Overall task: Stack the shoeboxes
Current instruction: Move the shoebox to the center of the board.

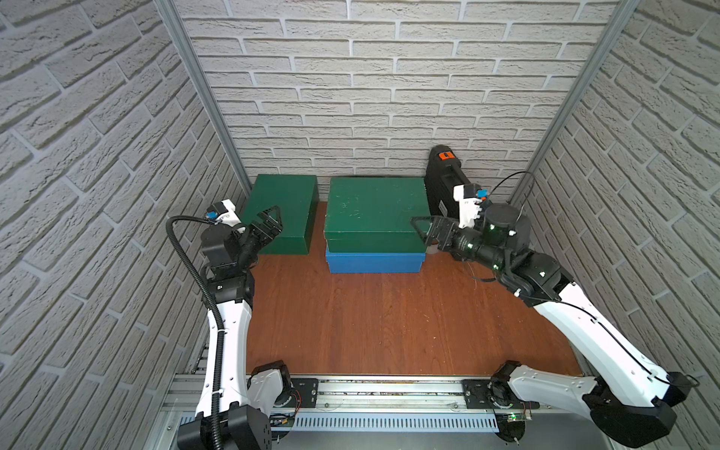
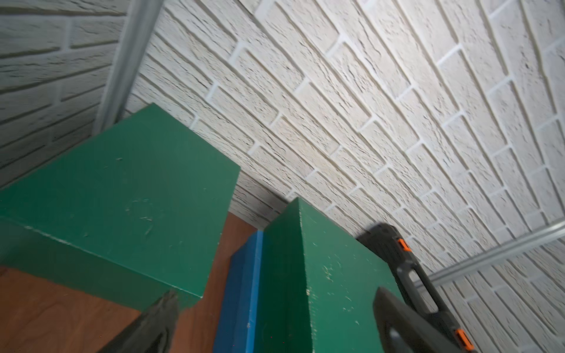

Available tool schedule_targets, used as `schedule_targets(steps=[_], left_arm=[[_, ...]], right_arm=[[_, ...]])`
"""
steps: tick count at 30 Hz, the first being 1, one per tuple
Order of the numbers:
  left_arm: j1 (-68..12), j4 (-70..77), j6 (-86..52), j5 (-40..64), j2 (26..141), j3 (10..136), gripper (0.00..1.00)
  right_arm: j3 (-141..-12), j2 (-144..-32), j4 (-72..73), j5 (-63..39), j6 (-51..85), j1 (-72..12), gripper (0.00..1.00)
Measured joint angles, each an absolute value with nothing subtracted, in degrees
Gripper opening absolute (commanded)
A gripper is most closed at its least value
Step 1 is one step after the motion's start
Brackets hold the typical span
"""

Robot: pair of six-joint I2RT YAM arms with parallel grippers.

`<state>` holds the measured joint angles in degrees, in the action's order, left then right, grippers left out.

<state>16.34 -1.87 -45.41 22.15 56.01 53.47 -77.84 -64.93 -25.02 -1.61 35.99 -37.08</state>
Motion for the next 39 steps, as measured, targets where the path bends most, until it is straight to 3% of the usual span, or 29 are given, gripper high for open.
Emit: schedule_targets(steps=[7, 12, 25, 31, 39], left_arm=[[24.9, 10.5, -58.5, 26.2, 65.9, 42.4, 0.98], [25.9, 22.3, -67.3, 29.9, 81.3, 36.2, 0.98], [25.9, 65.3, -83.8, 32.0, 110.9, 35.9, 0.95], [25.9, 70.2, -85.1, 31.1, 114.0, 36.0, 0.89], [25.6, 66.4, -82.3, 30.2, 110.3, 36.4, 0.9]], right_arm=[[-66.8, -63.1, -23.6, 2.6, 35.6, -46.0, 0.99], [-60.2, -58.3, -23.8, 6.1, 35.3, -46.3, 0.99], [-53.0, -38.4, -26.3, 20.4, 32.0, -45.0, 0.98], [-53.0, -42.1, -26.4, 21.4, 31.0, -44.2, 0.98], [-53.0, -46.4, -26.3, 19.4, 31.0, -42.5, 0.98]])
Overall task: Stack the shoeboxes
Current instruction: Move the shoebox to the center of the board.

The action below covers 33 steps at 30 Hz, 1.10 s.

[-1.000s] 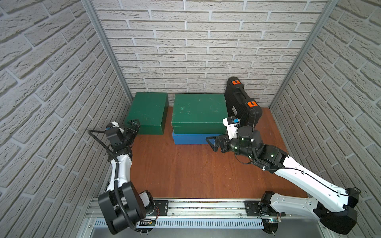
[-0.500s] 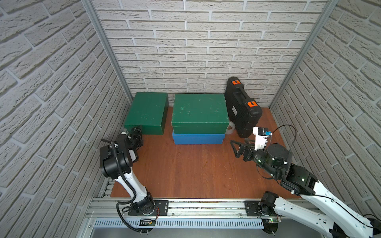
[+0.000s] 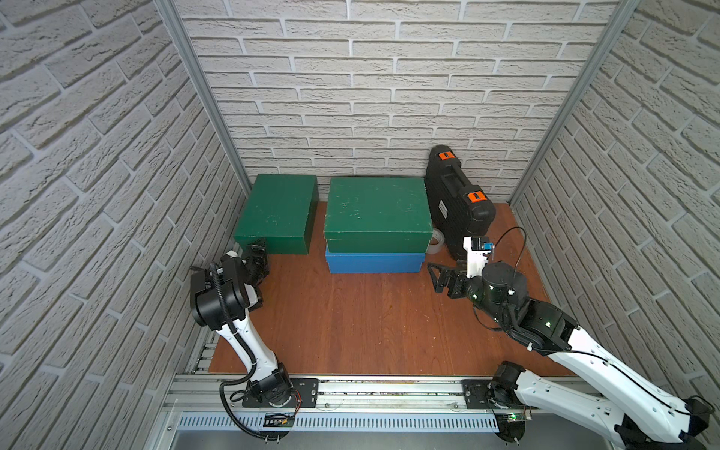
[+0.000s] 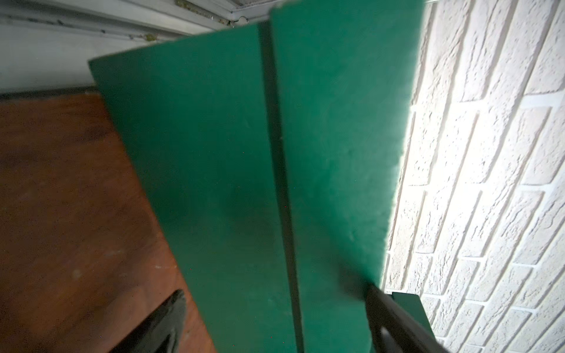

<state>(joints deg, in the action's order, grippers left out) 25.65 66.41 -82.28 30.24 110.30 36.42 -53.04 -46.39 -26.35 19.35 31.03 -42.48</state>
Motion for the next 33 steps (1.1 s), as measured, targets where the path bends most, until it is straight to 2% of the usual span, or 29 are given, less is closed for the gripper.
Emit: schedule_targets(steps=[6, 14, 19, 27, 33], left_arm=[[23.8, 65.0, -80.9, 30.0, 106.7, 38.2, 0.9], [23.2, 59.4, -80.3, 30.0, 106.5, 41.4, 0.86], [23.2, 57.9, -80.4, 30.0, 108.0, 42.5, 0.74], [23.2, 56.8, -80.7, 29.8, 108.4, 43.0, 0.42], [23.2, 56.9, -82.2, 29.6, 107.9, 42.6, 0.33]], right_arm=[[-53.0, -46.6, -26.3, 17.9, 31.0, -41.9, 0.98], [-53.0, -47.2, -26.0, 16.6, 31.0, -41.4, 0.98], [-53.0, -47.3, -26.0, 16.4, 31.1, -41.1, 0.98], [-53.0, -47.3, -26.0, 15.8, 31.1, -40.6, 0.98], [-53.0, -47.3, -26.0, 15.4, 31.1, -40.3, 0.98]])
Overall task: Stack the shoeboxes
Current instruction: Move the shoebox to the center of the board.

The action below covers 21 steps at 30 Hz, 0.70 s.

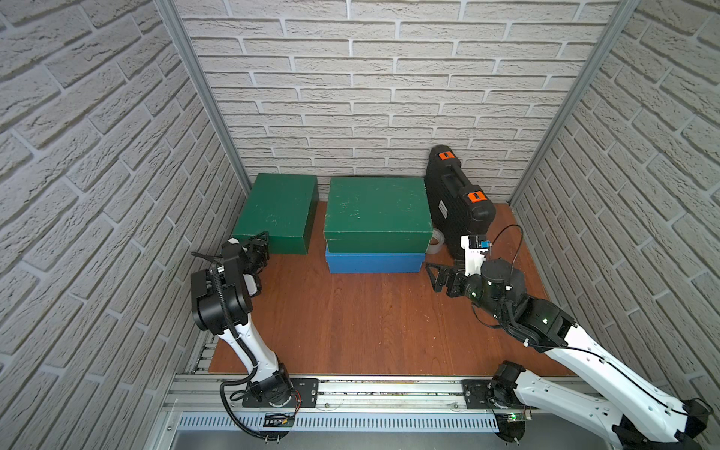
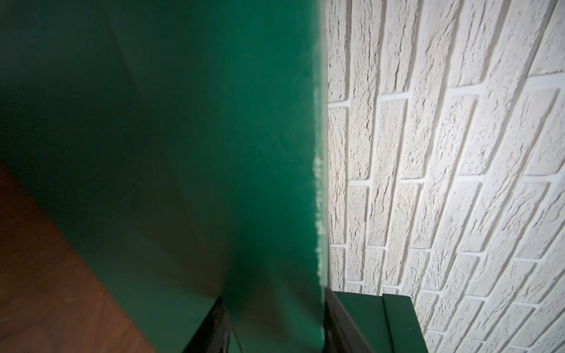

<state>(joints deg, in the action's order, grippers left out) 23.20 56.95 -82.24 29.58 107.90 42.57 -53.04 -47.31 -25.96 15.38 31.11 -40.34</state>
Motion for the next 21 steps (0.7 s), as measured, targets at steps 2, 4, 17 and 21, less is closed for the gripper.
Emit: schedule_targets(steps=[2, 4, 17, 21], left_arm=[[23.2, 56.9, -82.3, 29.0, 106.5, 41.1, 0.3], [23.2, 56.4, -82.1, 28.4, 103.7, 38.3, 0.29], [23.0, 33.5, -78.8, 20.9, 56.3, 10.7, 0.23], [22.3, 13.9, -76.3, 17.2, 32.2, 7.6, 0.27]], right_arm=[[-53.0, -47.3, -26.0, 15.3, 31.1, -40.3, 0.98], [-53.0, -47.3, -25.9, 15.3, 31.1, -40.2, 0.98], [-53.0, -48.9, -25.3, 13.1, 31.6, -39.4, 0.99], [-53.0, -49.8, -24.9, 11.9, 32.6, -39.1, 0.99]])
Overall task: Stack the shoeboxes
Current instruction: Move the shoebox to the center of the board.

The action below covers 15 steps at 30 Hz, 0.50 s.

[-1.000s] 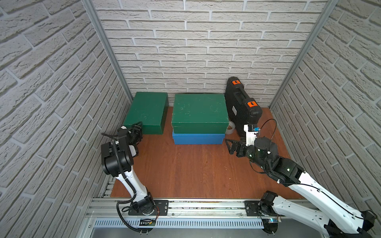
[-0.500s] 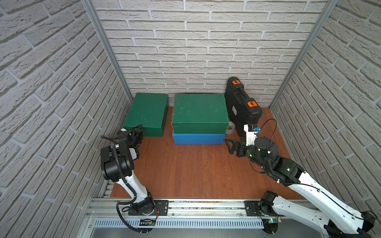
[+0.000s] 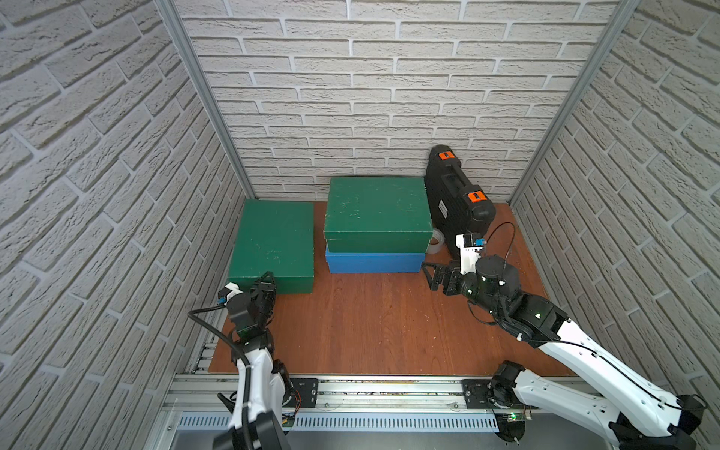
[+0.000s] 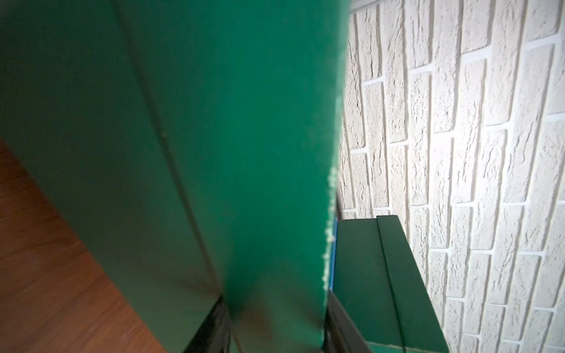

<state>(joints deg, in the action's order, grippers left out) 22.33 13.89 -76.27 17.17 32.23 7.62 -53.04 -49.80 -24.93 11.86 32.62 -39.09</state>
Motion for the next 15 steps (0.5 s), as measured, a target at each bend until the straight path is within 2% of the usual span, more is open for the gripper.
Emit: schedule_targets(steps=[4, 6, 9, 11, 14, 15], left_arm=[[21.9, -3.9, -75.7, 15.7, 10.7, 5.1, 0.25], [21.7, -9.2, -76.1, 15.7, 4.2, 4.5, 0.21], [21.4, -11.9, -76.1, 16.1, 3.5, 5.1, 0.14], [21.2, -11.9, -76.8, 16.6, 5.8, 5.1, 0.14], [21.1, -12.4, -77.9, 16.8, 7.1, 5.3, 0.23], [20.9, -13.2, -78.1, 16.8, 7.1, 5.6, 0.29]], right_arm=[[-53.0, -50.6, -24.4, 10.6, 33.7, -38.9, 0.99], [-53.0, -51.5, -24.0, 9.9, 34.2, -38.8, 0.99], [-53.0, -53.5, -23.4, 8.4, 34.8, -38.8, 0.99], [-53.0, -55.2, -23.2, 7.2, 35.3, -38.8, 0.99], [-53.0, -57.1, -23.0, 5.9, 35.8, -38.8, 0.99], [-53.0, -57.5, -23.0, 5.7, 35.9, -38.8, 0.99]])
